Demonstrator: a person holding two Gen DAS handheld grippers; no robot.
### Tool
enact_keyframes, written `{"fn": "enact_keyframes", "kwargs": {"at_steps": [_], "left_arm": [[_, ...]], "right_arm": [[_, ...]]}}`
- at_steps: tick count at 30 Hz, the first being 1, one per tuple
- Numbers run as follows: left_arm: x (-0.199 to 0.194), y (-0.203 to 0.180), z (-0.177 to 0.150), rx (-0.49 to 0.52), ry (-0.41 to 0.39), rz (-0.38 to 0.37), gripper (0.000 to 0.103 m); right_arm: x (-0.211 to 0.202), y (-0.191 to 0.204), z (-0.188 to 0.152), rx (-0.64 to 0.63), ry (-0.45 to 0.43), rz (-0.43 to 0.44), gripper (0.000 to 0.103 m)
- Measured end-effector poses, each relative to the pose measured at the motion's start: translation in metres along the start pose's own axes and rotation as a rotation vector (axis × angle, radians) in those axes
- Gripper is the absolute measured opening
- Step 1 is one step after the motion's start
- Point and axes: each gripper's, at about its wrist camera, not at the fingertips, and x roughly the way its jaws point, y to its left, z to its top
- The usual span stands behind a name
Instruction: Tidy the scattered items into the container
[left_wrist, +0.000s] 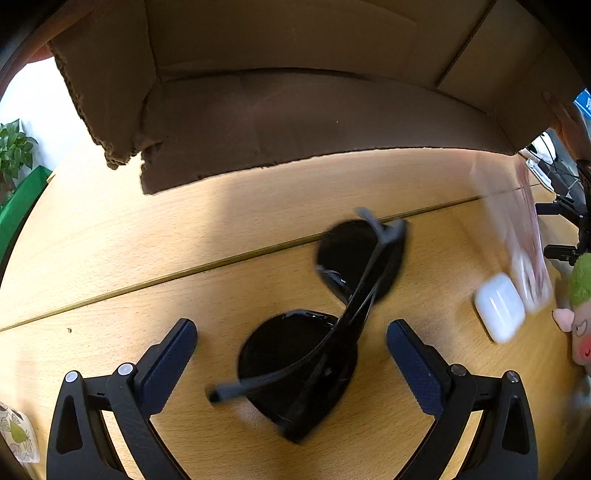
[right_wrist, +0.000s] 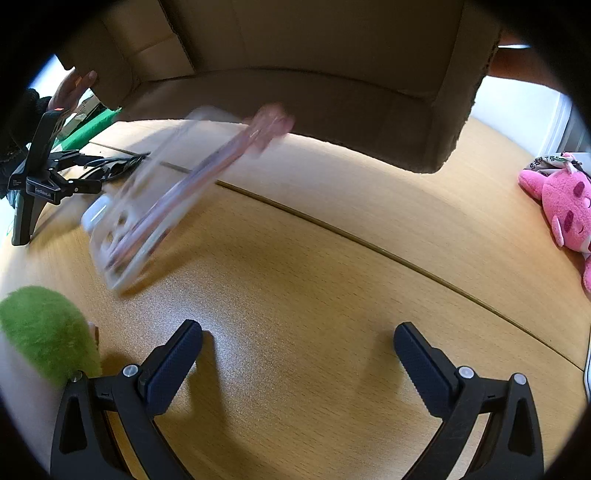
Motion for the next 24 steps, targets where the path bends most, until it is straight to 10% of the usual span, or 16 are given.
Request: {"fn": "enact_keyframes", "kwargs": {"at_steps": [24], "left_arm": [[-0.0034,-0.0013,0.0,-0.005,0.0,0.004,0.103]], "right_arm": [[-0.0029,0.0016,-0.0005,-0.001,-0.003,0.002,0.103]]}}
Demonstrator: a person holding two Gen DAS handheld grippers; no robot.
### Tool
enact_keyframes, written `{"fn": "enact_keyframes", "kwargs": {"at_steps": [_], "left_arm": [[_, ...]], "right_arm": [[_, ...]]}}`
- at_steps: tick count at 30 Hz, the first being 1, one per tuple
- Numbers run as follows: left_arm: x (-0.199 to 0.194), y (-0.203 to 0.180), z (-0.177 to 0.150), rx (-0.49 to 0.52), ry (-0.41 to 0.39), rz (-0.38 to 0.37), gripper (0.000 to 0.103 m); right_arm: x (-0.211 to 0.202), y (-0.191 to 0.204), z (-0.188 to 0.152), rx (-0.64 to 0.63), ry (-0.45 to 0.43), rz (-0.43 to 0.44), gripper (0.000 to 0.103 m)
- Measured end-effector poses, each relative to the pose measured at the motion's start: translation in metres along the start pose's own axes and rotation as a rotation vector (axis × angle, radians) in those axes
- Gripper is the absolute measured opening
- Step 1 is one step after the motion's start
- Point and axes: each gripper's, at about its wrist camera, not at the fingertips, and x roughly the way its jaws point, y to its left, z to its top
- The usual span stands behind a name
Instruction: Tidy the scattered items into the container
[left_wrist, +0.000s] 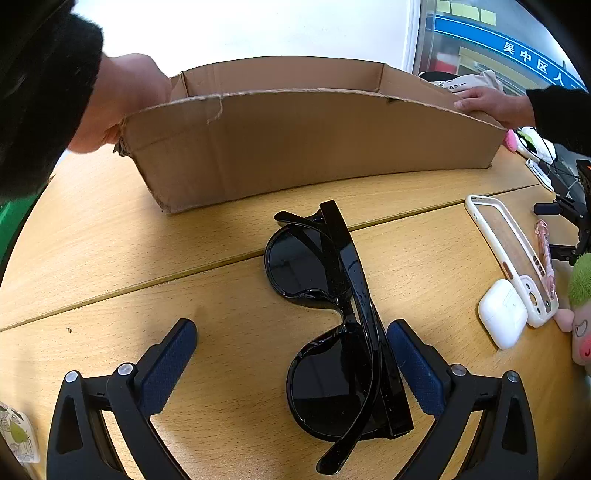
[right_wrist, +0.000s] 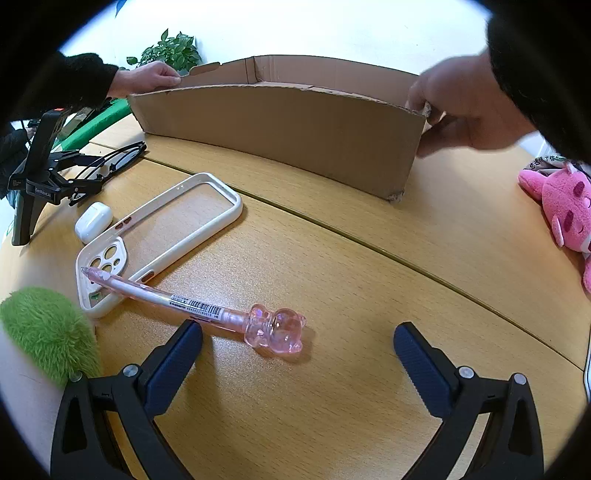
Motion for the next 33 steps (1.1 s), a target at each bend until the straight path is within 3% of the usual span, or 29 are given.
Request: {"fn": "enact_keyframes", "kwargs": {"at_steps": [33], "left_arm": [[-0.0007,-0.0015,0.0004,-0.006,0.0,0.005,0.103]], "right_arm": [[0.0,-0.0027,0.0014,-0.002,0.0,0.003,0.103]]}}
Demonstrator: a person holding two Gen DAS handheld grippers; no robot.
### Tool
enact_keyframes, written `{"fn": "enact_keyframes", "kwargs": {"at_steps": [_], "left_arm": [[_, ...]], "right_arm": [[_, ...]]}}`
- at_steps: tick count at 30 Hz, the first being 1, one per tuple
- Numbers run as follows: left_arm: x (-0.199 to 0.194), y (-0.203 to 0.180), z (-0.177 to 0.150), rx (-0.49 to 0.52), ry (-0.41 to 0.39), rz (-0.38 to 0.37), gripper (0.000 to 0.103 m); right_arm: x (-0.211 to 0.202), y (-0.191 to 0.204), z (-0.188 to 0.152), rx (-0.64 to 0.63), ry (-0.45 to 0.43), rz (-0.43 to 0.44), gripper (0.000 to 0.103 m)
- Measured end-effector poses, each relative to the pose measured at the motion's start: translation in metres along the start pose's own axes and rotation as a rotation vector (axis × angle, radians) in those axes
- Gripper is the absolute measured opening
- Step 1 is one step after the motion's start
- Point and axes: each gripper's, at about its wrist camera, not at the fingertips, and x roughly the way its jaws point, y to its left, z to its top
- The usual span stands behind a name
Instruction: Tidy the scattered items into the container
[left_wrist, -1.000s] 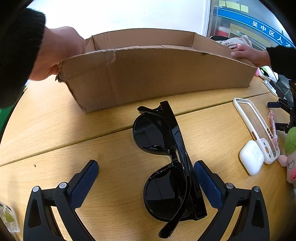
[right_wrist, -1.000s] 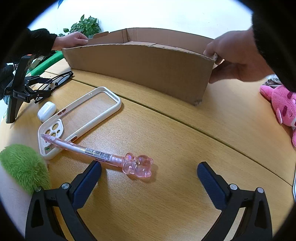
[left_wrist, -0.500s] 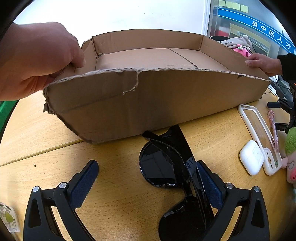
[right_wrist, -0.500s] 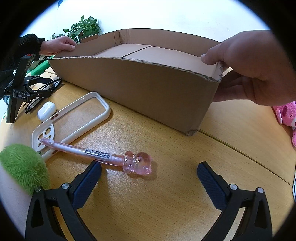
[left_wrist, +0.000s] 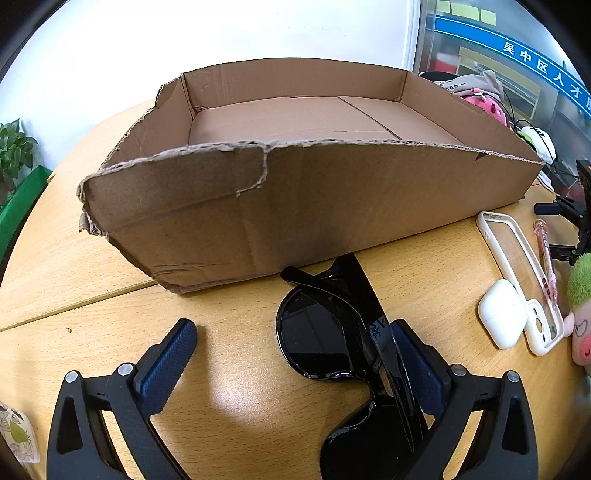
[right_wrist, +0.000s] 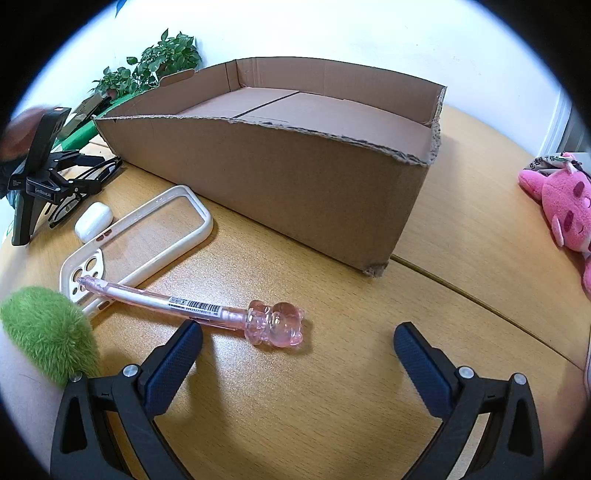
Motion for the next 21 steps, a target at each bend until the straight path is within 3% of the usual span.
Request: {"fn": "enact_keyframes", "kwargs": {"at_steps": [8,21], "left_arm": [[-0.001,0.001,0.0,-0.004,0.0,0.002,0.103],[0.011,-0.007,0.007,-0.082,-0.001,0.065,0.103]], "right_arm": [[0.001,0.001,0.002,0.003,0.0,-0.004,0.103],[0.001,0.006,0.002,0.028,0.0,-0.023,0.103]]}}
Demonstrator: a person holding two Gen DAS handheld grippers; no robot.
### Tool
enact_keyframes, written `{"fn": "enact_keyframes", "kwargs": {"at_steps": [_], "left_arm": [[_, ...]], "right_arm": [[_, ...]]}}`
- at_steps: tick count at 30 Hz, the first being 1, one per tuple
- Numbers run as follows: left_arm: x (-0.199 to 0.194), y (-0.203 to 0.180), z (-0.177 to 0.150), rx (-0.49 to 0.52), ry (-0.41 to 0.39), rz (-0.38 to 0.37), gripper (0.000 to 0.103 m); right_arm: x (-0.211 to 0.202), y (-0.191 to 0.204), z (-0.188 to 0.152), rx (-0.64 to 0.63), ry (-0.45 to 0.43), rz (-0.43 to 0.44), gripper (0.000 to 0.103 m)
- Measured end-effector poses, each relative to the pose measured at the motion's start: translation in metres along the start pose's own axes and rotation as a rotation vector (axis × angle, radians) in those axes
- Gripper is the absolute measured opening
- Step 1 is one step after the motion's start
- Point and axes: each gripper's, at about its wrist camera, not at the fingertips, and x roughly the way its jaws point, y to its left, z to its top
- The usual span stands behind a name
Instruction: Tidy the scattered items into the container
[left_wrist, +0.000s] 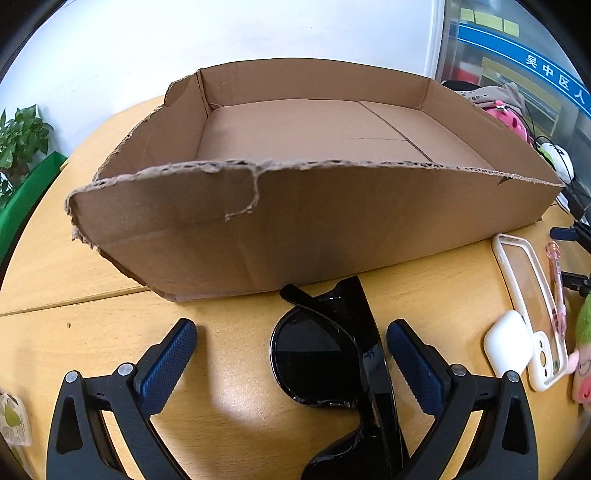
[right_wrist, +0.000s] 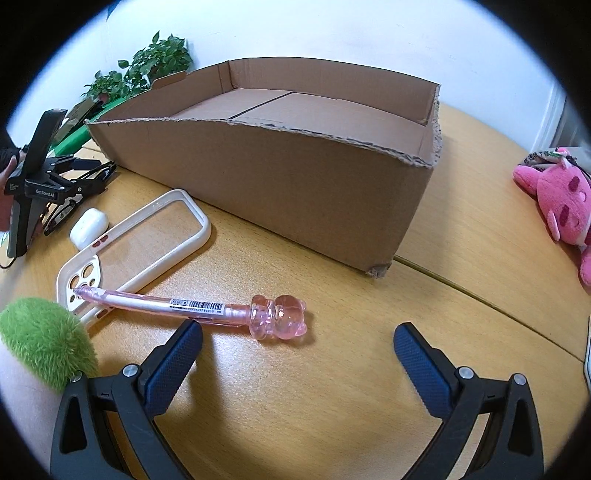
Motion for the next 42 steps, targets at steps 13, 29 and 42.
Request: {"fn": "enact_keyframes", "kwargs": {"at_steps": [13,29,42], "left_arm": [[-0.167,0.028,-0.016,-0.237,-0.008,-0.021,0.103],[-0.286,-0.027,0.053,-0.316,-0.103,0.008,0.103],[-0.263,-0.129,0.078,-0.287,-0.036,0.012,0.103]], "right_arm": [[-0.153,-0.011,0.063,0.26,0.022,-0.17,0.102],[-0.26,0.086,0.158,0.371,-0.124,-0.091,0.103],[-0.257,0.081,0.122,0.255,-0.051,-0.022,0.102]]}}
